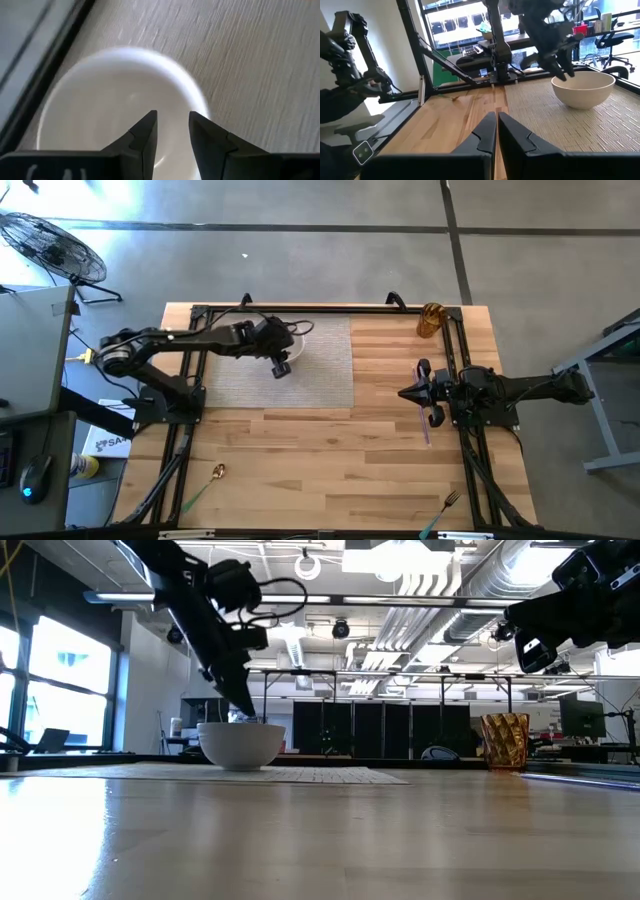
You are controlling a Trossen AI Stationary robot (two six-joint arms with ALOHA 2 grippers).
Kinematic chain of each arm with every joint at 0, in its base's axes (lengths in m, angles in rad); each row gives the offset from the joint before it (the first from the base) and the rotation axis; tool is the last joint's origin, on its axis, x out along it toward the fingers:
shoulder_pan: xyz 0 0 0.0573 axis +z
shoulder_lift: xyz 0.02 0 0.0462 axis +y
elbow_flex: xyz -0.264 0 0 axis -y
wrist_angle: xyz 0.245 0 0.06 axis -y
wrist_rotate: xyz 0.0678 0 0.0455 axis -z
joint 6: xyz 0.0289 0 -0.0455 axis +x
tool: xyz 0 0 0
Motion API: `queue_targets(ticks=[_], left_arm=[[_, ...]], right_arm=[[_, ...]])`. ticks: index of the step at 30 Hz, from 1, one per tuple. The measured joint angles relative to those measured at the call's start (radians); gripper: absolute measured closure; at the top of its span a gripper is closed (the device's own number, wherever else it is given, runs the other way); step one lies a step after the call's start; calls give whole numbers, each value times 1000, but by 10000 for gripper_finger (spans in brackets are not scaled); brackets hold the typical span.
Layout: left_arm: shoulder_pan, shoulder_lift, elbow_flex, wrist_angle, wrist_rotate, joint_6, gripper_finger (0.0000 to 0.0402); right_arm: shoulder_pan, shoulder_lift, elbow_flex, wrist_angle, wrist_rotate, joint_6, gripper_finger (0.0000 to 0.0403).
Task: Pick & Place Utensil
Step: Put the white bowl on the center of the gray mat
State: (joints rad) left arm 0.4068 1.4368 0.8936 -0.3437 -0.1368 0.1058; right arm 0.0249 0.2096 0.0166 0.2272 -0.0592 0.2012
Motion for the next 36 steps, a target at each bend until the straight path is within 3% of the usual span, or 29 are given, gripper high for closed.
queue_targets(ticks=[6, 12, 20, 26, 36], left_arm=[[95, 21, 0, -16, 114, 25, 293], [101, 21, 0, -82, 239, 56, 293], [90, 21, 0, -120, 209, 110, 293], [76, 21, 0, -139, 276, 205, 293], [77, 21, 10, -161, 350, 212, 293]], right_arm=[[0, 0, 0, -3, 0, 0, 391], [0, 0, 0, -6, 0, 0, 391], [0, 0, 0, -6, 0, 0, 391], [0, 0, 0, -6, 0, 0, 391], [0, 0, 0, -6, 0, 0, 391]])
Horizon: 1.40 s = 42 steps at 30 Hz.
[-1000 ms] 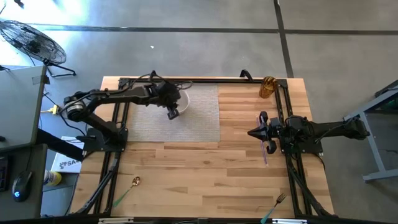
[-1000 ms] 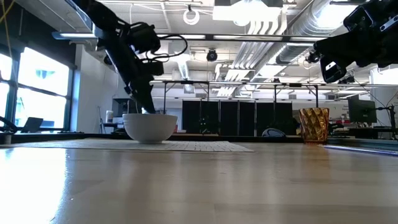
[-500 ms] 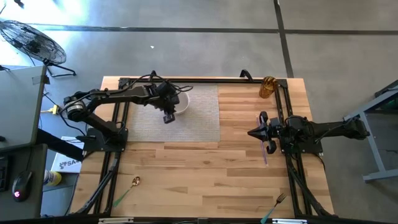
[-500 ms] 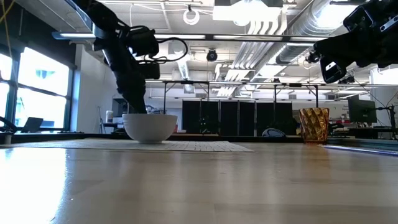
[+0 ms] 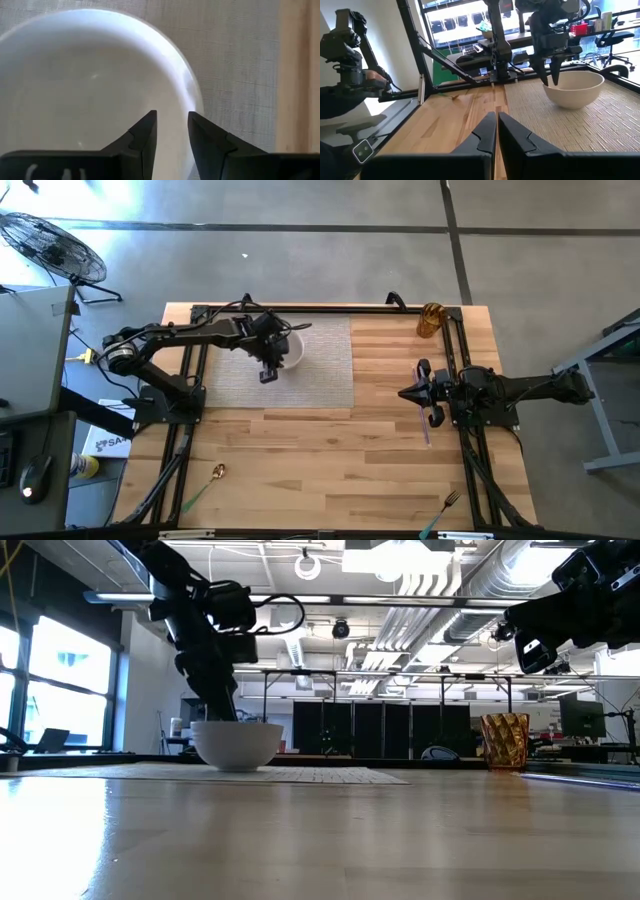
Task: Pick & Place Utensil
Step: Put the white bowl on the center of the gray mat, then put the brown cup on the top right of the white bowl
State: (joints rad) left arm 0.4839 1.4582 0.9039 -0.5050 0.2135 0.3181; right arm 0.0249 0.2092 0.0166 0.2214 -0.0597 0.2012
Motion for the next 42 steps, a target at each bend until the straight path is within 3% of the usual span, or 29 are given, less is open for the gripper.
queue_targets(ticks=[11, 16, 22, 28, 35, 39, 42], left_arm=[[0, -47, 105, -78, -49, -34, 293], [0, -142, 133, -72, -42, -61, 293], [-45, -347, 1, 107, 42, -131, 293], [-174, -527, -145, 245, 52, -194, 293], [-337, -642, -265, 354, -24, -217, 293], [-382, -646, -278, 349, -75, -215, 293], [-389, -642, -278, 346, -128, -210, 293]], right_arm=[[0, 0, 0, 0, 0, 0, 391], [0, 0, 0, 0, 0, 0, 391], [0, 0, 0, 0, 0, 0, 391], [0, 0, 0, 7, 0, 0, 391], [0, 0, 0, 117, 11, 64, 391], [0, 0, 0, 172, 7, 92, 391], [0, 0, 0, 195, 72, 73, 391]])
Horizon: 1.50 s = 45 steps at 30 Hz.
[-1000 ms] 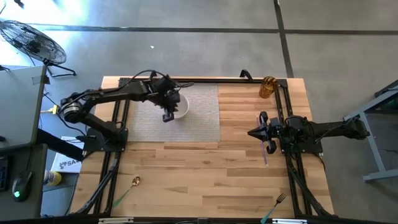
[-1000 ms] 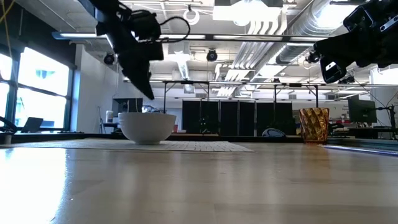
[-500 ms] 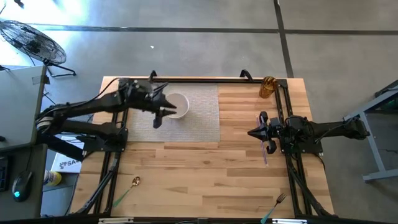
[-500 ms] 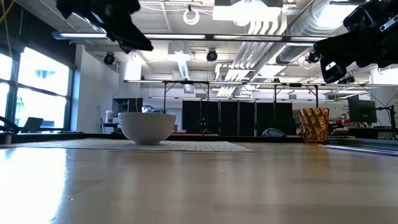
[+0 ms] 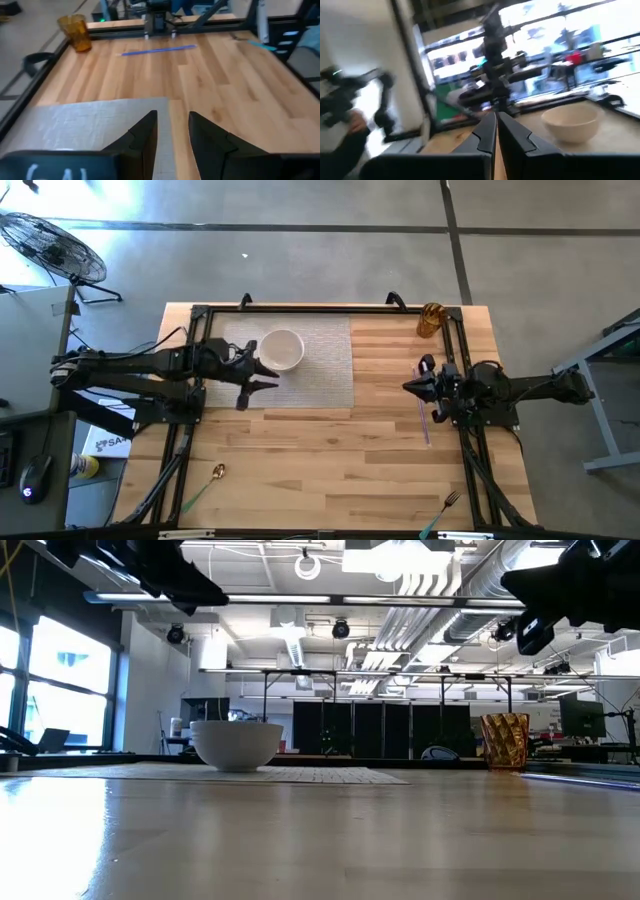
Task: Pick & Place Utensil
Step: Put the brown cup on the top right of the white bowl
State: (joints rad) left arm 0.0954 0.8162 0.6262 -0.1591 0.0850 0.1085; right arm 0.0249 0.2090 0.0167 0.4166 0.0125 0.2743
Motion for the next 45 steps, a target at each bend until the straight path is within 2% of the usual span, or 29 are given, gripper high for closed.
queue_targets(ticks=[2, 5, 7, 11, 14, 18, 22, 25, 28, 31, 33, 36, 41, 45], left_arm=[[2, 0, 0, 0, -40, 0, 293], [2, 0, 0, 0, -120, 28, 293], [2, 0, 0, 0, -165, 46, 293], [2, -2, 0, -1, -255, 48, 293], [2, -4, 0, 0, -336, 48, 293], [2, -4, 0, 0, -414, 48, 293], [2, -3, 0, -1, -416, 45, 293], [2, -3, 0, -1, -415, 44, 293], [2, -3, 0, -5, -411, 44, 293], [2, -3, 0, -28, -393, 43, 293], [2, -3, 0, -49, -382, 40, 293], [2, -3, 0, -82, -381, 22, 293], [2, -3, 0, -90, -380, 14, 293], [2, -3, 0, -86, -380, 14, 293]], right_arm=[[0, 5, 1, 46, 62, 64, 391], [15, 31, 3, 82, 84, 113, 391], [37, 64, 4, 76, 94, 132, 392], [88, 174, 48, 1, 185, 205, 400], [118, 273, 127, -134, 234, 267, 401], [129, 393, 298, -413, 266, 338, 402], [118, 509, 488, -733, 349, 353, 402], [84, 581, 606, -926, 453, 353, 402], [24, 632, 692, -1069, 536, 353, 402], [-51, 665, 732, -1164, 563, 374, 399], [-101, 676, 735, -1211, 564, 384, 385], [-179, 680, 715, -1273, 562, 463, 344], [-267, 680, 643, -1248, 563, 625, 243], [-320, 680, 592, -1204, 614, 663, 159]])
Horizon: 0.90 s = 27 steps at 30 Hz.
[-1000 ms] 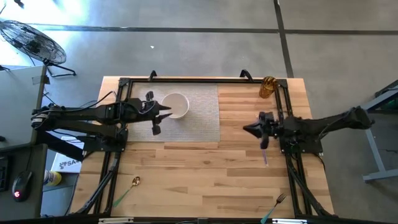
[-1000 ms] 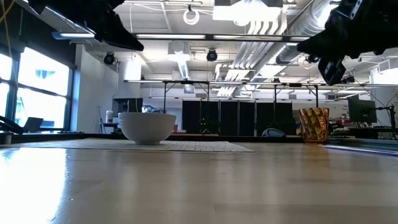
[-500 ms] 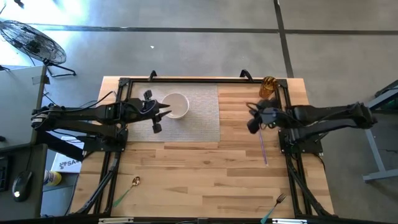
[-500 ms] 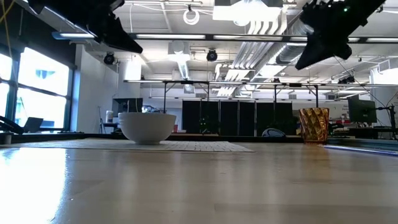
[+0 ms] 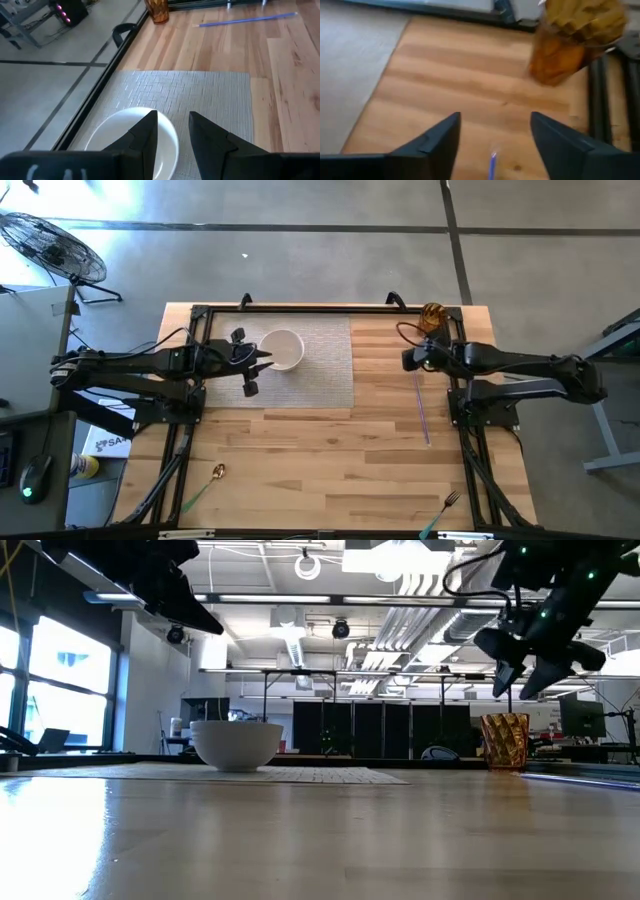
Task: Pick & Place Utensil
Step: Put the brown cup on the top right of the white bowl
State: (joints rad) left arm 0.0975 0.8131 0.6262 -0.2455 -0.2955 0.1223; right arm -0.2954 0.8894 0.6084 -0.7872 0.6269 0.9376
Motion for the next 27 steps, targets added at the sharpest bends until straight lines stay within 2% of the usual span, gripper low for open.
queue_targets(ticks=[3, 7, 16, 19, 27], left_arm=[[0, 0, 0, 0, 0, 0, 293], [0, 0, 0, 4, 0, 0, 293], [0, 0, 0, 8, 0, 0, 293], [0, 0, 0, 11, 0, -1, 293], [0, 0, 0, 11, 0, -1, 293]], right_arm=[[-30, 0, -22, 37, 49, 0, 120], [-61, 0, -66, 113, 54, -64, 105], [-216, 0, -209, 328, -8, -106, 94], [-270, 0, -233, 406, -43, -135, 75], [-370, 49, -233, 480, -79, -179, 7]])
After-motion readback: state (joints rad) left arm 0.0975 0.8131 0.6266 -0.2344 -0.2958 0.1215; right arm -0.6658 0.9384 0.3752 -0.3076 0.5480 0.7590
